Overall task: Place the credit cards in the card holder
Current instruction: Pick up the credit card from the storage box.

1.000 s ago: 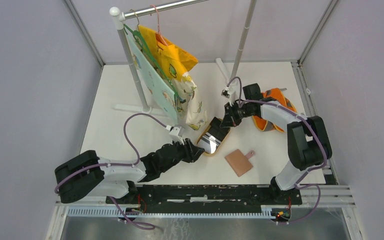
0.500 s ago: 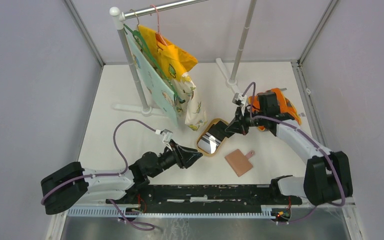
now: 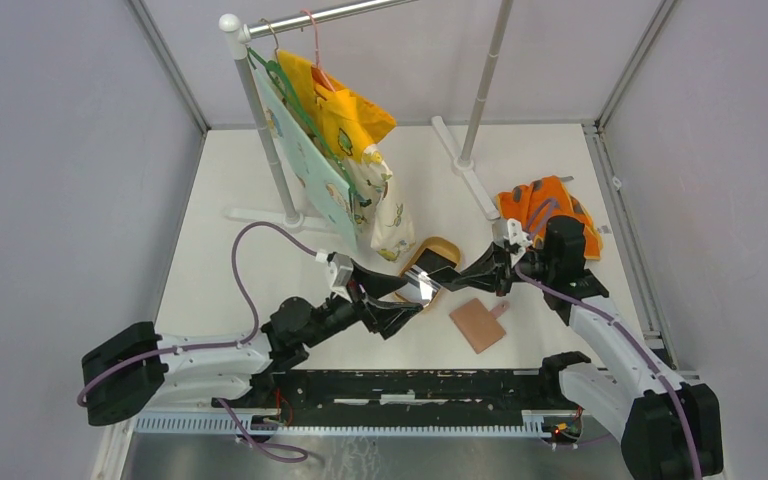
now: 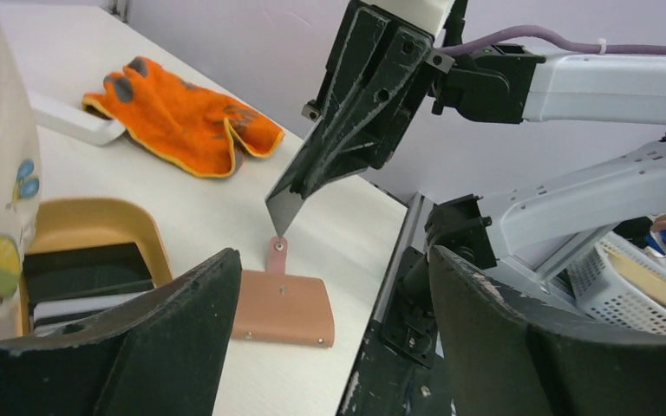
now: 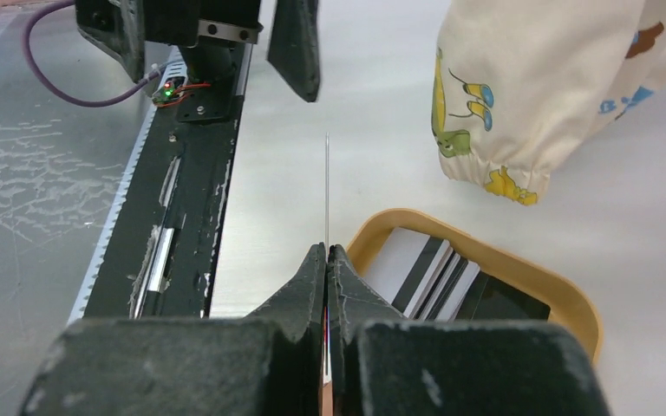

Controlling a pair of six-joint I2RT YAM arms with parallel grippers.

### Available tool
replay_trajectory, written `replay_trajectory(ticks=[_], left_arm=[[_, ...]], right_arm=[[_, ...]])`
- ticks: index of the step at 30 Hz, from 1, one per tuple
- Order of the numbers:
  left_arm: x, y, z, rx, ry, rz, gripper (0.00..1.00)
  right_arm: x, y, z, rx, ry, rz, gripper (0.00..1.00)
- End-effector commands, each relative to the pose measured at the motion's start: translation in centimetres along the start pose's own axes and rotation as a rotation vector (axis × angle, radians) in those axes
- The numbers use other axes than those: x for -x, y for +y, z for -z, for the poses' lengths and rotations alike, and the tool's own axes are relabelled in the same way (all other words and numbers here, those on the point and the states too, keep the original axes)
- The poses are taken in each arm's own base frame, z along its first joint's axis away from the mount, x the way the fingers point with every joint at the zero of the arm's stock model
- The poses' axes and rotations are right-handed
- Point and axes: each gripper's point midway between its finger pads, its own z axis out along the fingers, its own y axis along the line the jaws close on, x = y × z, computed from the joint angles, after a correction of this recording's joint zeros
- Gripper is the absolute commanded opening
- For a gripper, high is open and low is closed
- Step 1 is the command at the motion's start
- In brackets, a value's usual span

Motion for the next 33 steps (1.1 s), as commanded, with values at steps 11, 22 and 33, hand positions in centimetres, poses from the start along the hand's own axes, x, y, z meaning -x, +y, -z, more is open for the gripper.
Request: replay_trajectory(ticks=[11,22,33], left_arm=[[-1.0,0.9,-3.6,-0.04,-0.051,-0.178,0.98],[-2.3,0.5,-6.5,-0.156,-0.07,-0.166,0.64],[-3.5,1.1,-7.2,-0.27,-0.022,-0.031,0.38]], right_arm=[[2.8,1.5,0.1,0.122,-0.045,0.098,0.0],[1.6,1.6,-0.5,0.163,-0.037,0.04,0.0],[1.3,1.7,-0.7,0.171,-0.032,0.025,0.0]])
